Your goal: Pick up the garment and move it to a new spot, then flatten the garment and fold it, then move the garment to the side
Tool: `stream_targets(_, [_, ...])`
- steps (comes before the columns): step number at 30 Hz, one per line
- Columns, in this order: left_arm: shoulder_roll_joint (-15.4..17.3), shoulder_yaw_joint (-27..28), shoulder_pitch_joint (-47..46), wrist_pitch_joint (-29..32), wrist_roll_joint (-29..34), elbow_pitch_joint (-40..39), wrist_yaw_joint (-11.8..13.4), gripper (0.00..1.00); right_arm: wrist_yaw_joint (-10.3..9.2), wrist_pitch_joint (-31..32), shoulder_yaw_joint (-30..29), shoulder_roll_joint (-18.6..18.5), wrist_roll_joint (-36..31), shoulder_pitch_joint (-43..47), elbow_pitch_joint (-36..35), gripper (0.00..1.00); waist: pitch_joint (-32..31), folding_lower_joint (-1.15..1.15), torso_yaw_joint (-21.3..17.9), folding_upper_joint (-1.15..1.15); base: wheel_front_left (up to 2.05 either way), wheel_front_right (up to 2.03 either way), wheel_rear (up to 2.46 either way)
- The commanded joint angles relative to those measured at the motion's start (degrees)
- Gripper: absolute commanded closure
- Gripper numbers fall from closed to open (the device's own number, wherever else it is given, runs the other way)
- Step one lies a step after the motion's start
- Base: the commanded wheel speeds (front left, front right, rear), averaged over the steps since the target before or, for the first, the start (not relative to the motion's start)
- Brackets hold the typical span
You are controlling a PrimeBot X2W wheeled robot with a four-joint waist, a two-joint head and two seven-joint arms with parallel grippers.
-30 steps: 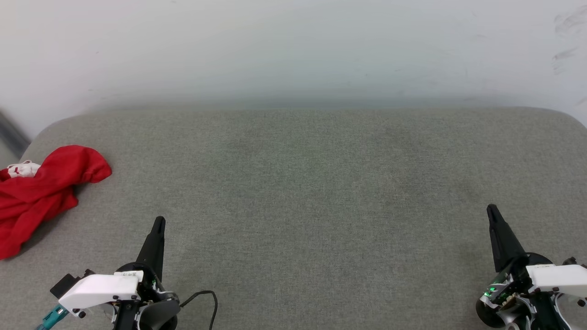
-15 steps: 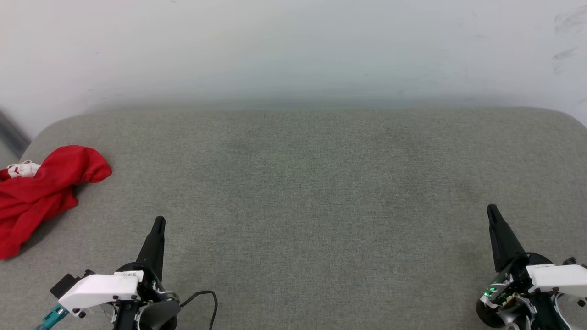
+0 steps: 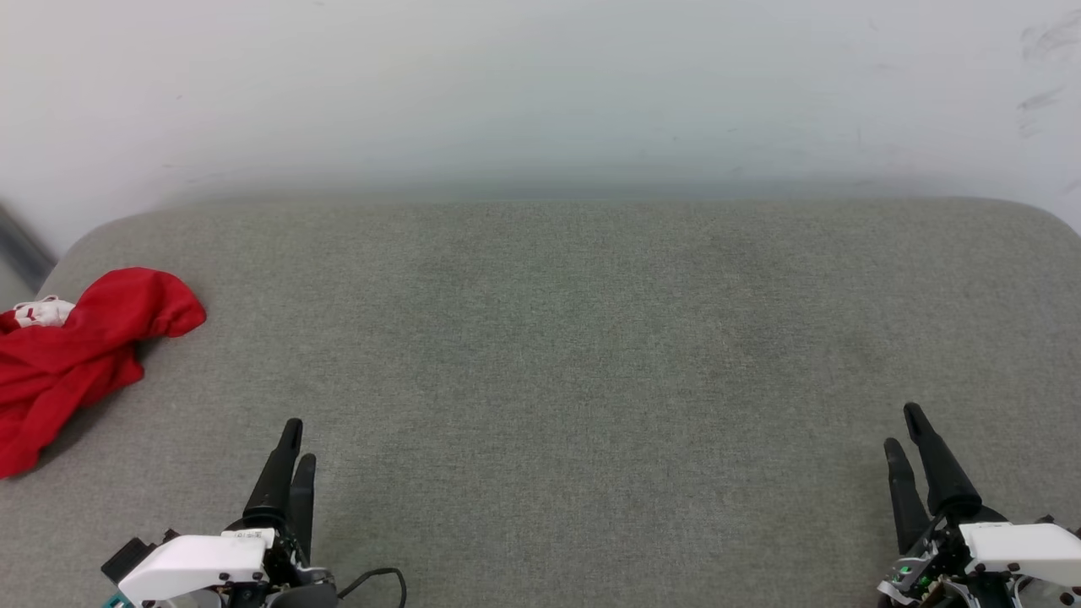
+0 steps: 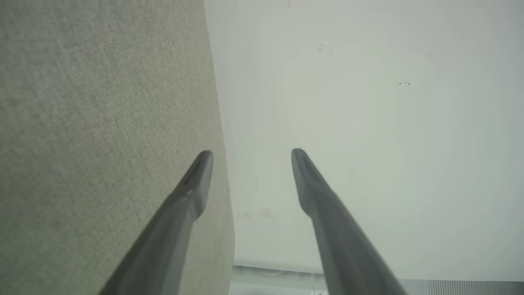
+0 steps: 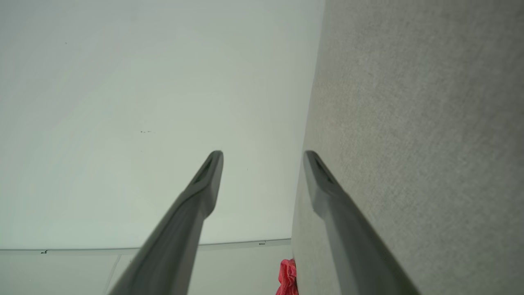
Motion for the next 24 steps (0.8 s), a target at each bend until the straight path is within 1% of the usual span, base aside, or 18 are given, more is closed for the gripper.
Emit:
stream_targets(1, [0.13,0.02,-0.85,-0.59,0.98,-1.46,-0.02,0.0,0.0,-0.63,-0.03,-0.04,-1.03,-0.87,-1.33,0.0,0.01,0.0,-0.02,0.0,0.0,0.0,0.0])
stream_targets(5, [0.14,0.51,-0.84,-1.72,3.9,-2.1,0.32,0.0,0.0,-1.77,-0.41,-0.03,-4.46,-0.65,-2.26,0.0,0.05,0.0,-0.06,0.0,0.0,0.0,0.0])
stream_targets(9, [0.15,0.67,-0.94,-2.81,8.03,-3.45,1.32,0.0,0.0,-2.86,-0.96,-0.03,-8.06,-0.43,-3.34,0.0,0.08,0.0,-0.08,0.0,0.0,0.0,0.0])
stream_targets(24, [0.18,-1.77,-0.02,-6.47,27.54,-8.8,7.48,0.0,0.0,-6.53,0.1,-0.02,-29.2,0.87,-10.08,0.0,0.27,0.0,-0.19,0.0,0.0,0.0,0.0])
